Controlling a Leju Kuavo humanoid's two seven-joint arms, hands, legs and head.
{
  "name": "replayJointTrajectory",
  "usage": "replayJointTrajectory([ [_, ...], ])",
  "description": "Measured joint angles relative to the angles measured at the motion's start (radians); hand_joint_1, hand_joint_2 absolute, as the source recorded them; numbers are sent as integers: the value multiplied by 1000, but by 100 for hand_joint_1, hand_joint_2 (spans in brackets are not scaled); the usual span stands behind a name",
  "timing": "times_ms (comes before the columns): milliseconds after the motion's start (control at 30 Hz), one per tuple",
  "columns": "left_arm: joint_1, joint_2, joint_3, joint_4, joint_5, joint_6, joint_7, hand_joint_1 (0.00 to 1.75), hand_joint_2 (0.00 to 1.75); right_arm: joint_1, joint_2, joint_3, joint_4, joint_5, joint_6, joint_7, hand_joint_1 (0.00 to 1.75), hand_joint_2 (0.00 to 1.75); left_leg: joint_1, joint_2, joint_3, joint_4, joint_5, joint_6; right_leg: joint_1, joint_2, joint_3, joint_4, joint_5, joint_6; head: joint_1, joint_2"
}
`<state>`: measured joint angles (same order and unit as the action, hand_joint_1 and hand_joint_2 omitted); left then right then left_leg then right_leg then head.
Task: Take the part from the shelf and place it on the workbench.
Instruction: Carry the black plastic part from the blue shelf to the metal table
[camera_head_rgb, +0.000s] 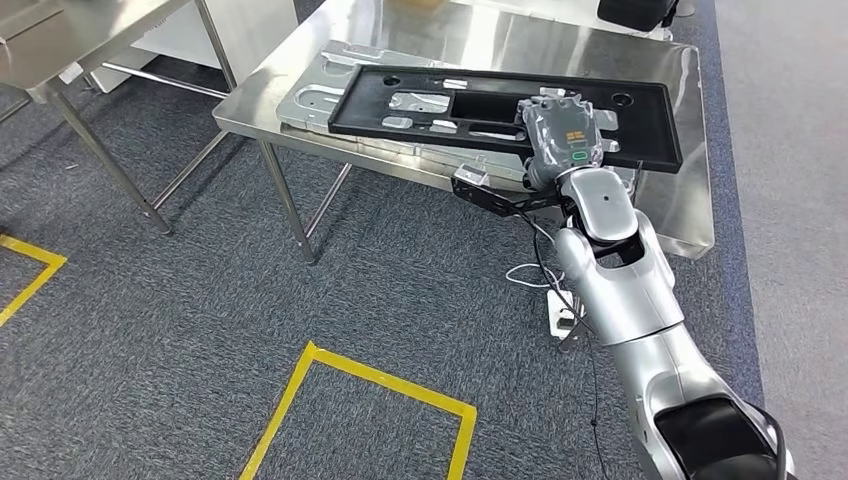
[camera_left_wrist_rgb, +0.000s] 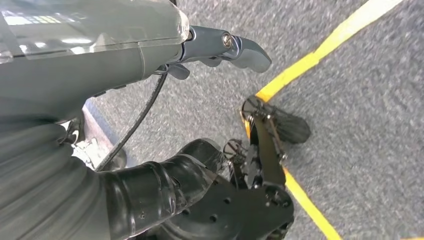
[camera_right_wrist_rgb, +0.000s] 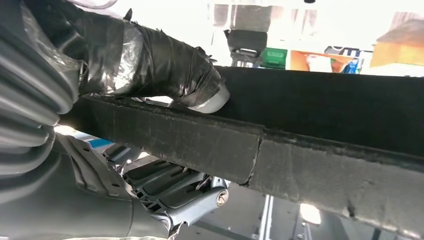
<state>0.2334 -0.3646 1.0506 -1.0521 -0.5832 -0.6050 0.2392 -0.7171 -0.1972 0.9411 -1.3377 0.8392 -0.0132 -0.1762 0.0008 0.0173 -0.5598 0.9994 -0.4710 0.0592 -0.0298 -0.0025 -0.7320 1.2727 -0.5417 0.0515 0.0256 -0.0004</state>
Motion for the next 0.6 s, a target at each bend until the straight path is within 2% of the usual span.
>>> replayJointTrajectory([
  [67, -4, 0, 11, 4, -10, -15, -4, 0, 175, -1, 0, 0, 1, 1, -1, 0, 175, 175, 5, -1, 10, 5, -12, -12, -3, -6, 58, -130, 74, 2, 0, 0],
  [100, -8, 0, 19, 5, -17, -21, -7, 0, 175, -3, 0, 0, 1, 1, -2, 0, 175, 175, 6, -1, 12, 9, -18, -19, -1, -10, 79, -187, 88, -2, 0, 0],
  [133, -11, 0, 27, 6, -25, -26, -11, 0, 175, -4, 0, 0, 2, 2, -3, 0, 175, 175, 6, 0, 13, 12, -24, -27, 3, -13, 92, -220, 93, -10, 0, 0],
  [167, -14, 1, 34, 7, -33, -30, -14, 0, 175, -4, 0, 0, 3, 2, -4, 0, 175, 175, 4, 0, 13, 16, -29, -35, 5, -15, 94, -230, 85, -21, 0, 0],
  [267, -23, 1, 52, 10, -47, -34, -21, 0, 175, -2, 1, 1, 4, 2, -5, 0, 175, 175, 4, 0, 19, 33, -41, -53, 4, -7, 113, -234, 81, -49, 0, 0],
  [300, -26, 1, 57, 11, -48, -35, -22, 0, 175, -4, 1, 1, 4, 2, -5, 0, 175, 175, 6, -2, 5, 65, -45, -56, 4, -4, 123, -235, 76, -56, 0, 0],
  [333, -28, 1, 60, 12, -49, -35, -23, 0, 175, -6, 2, 1, 4, 2, -5, 0, 175, 175, 8, -4, -25, 118, -55, -59, 4, -2, 134, -236, 70, -62, -1, 0],
  [400, -29, 1, 66, 15, -49, -36, -24, 0, 175, -8, 2, 1, 4, 2, -5, 0, 175, 175, 10, -6, -115, 251, -94, -64, 6, 4, 153, -237, 53, -71, -1, 0],
  [433, -29, 1, 68, 17, -49, -36, -24, 0, 175, -6, 2, 1, 4, 2, -5, 0, 175, 175, 10, -7, -155, 297, -116, -65, 8, 8, 165, -237, 43, -73, -1, 0],
  [467, -29, 1, 69, 19, -49, -36, -24, 0, 175, -5, 2, 1, 4, 2, -5, 0, 175, 175, 10, -7, -181, 313, -128, -64, 9, 12, 179, -237, 32, -73, -1, 0],
  [500, -29, 1, 71, 20, -49, -36, -24, 0, 175, -3, 2, 1, 4, 2, -5, -1, 175, 175, 9, -7, -191, 293, -121, -61, 10, 16, 194, -237, 20, -73, -1, 0],
  [533, -29, 1, 74, 21, -51, -36, -25, 0, 175, -3, 2, 1, 4, 2, -5, 0, 175, 175, 7, -8, -187, 243, -91, -55, 10, 20, 211, -237, 7, -72, -1, 0],
  [600, -28, 2, 81, 22, -55, -35, -26, 0, 175, -2, 2, 1, 5, 2, -5, 0, 175, 175, -3, -14, -167, 117, 23, -37, 9, 25, 238, -239, -19, -68, 0, 0],
])
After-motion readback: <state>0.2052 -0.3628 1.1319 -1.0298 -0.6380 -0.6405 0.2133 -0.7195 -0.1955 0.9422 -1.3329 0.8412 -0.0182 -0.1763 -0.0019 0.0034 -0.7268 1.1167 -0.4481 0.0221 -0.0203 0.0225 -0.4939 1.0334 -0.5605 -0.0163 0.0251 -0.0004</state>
